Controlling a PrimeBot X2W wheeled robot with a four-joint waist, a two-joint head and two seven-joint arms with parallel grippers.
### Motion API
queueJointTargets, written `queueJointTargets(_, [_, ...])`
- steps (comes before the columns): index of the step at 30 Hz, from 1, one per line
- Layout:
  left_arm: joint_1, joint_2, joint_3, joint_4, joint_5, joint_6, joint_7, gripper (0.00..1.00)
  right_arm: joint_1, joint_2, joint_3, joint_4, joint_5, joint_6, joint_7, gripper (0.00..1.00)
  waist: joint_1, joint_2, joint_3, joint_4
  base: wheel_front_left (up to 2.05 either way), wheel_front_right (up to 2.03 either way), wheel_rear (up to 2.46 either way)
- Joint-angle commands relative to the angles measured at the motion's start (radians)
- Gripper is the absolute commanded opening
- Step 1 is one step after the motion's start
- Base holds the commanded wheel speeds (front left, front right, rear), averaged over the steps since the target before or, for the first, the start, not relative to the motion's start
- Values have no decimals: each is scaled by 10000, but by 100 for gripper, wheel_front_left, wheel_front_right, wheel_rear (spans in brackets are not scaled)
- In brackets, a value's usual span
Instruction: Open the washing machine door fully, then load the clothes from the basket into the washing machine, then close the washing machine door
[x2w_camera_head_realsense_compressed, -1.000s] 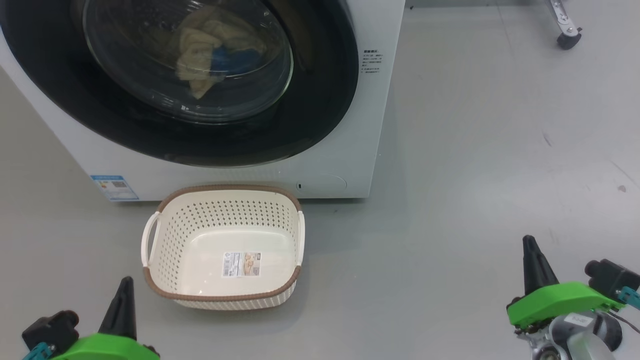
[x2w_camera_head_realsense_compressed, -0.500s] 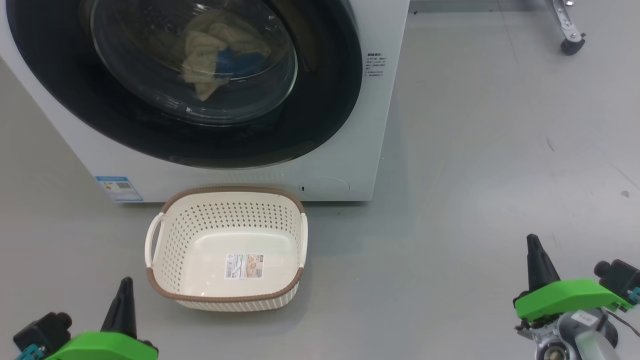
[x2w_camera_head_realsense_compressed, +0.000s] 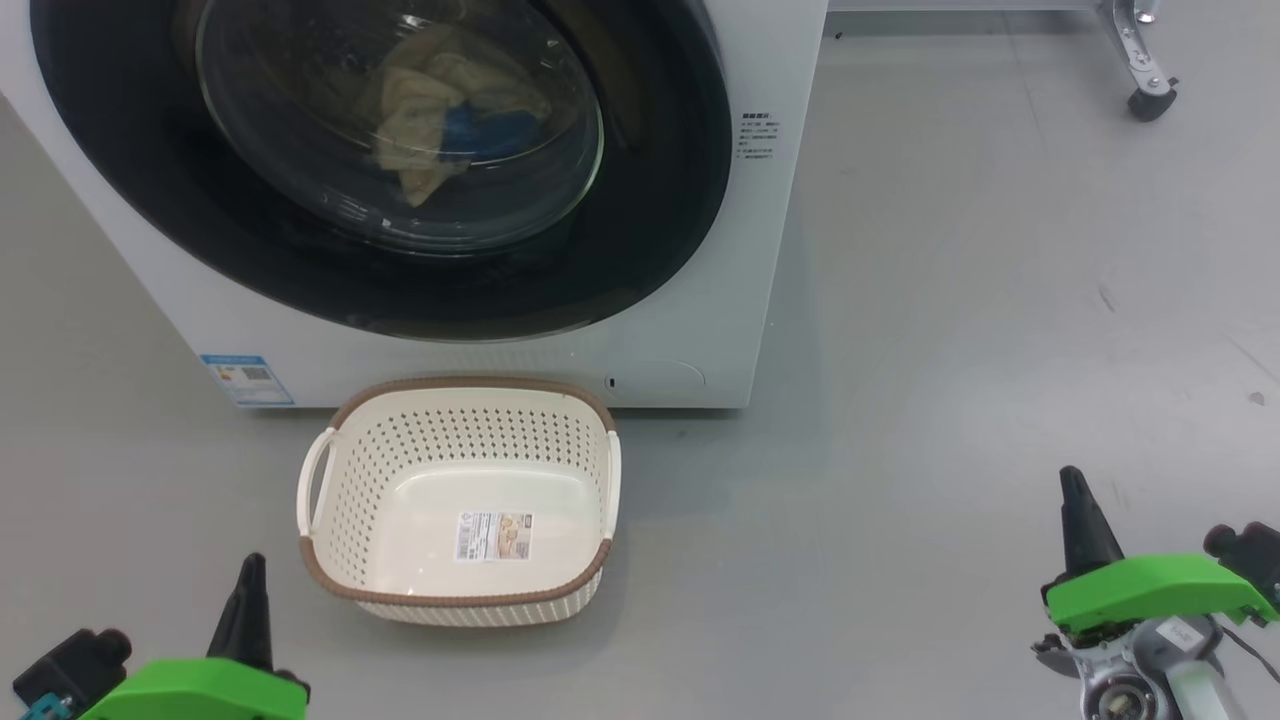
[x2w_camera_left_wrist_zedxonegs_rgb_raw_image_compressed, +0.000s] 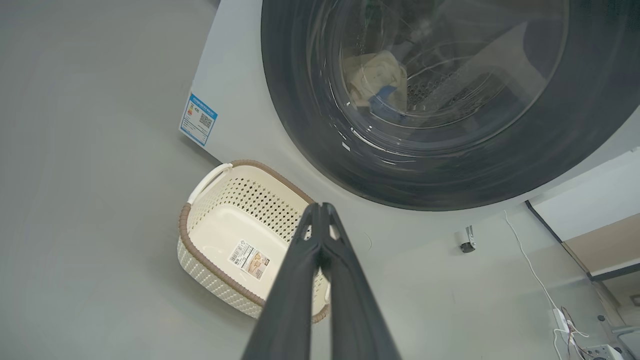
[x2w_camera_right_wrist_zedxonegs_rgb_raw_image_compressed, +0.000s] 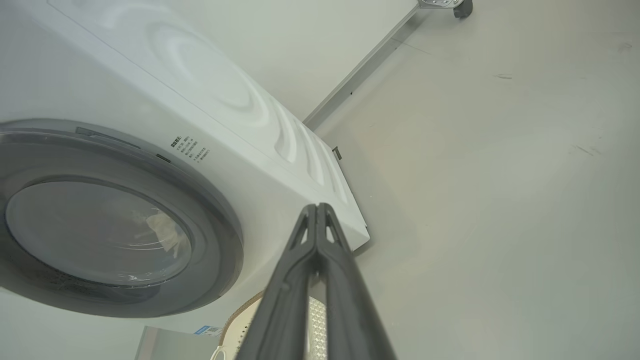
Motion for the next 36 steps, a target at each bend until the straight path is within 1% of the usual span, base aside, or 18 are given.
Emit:
queueJointTargets(1, [-392, 98, 268, -375, -200, -1, 74, 0, -395, -116, -11, -373, 217, -11, 66, 0, 0, 0, -7, 7, 0, 0, 0])
queueJointTargets(36, [-404, -399, 833, -753, -3531, -1, 1082, 0, -342, -139, -260, -820, 3632, -20, 1098, 0, 0, 0, -254, 237, 0, 0, 0])
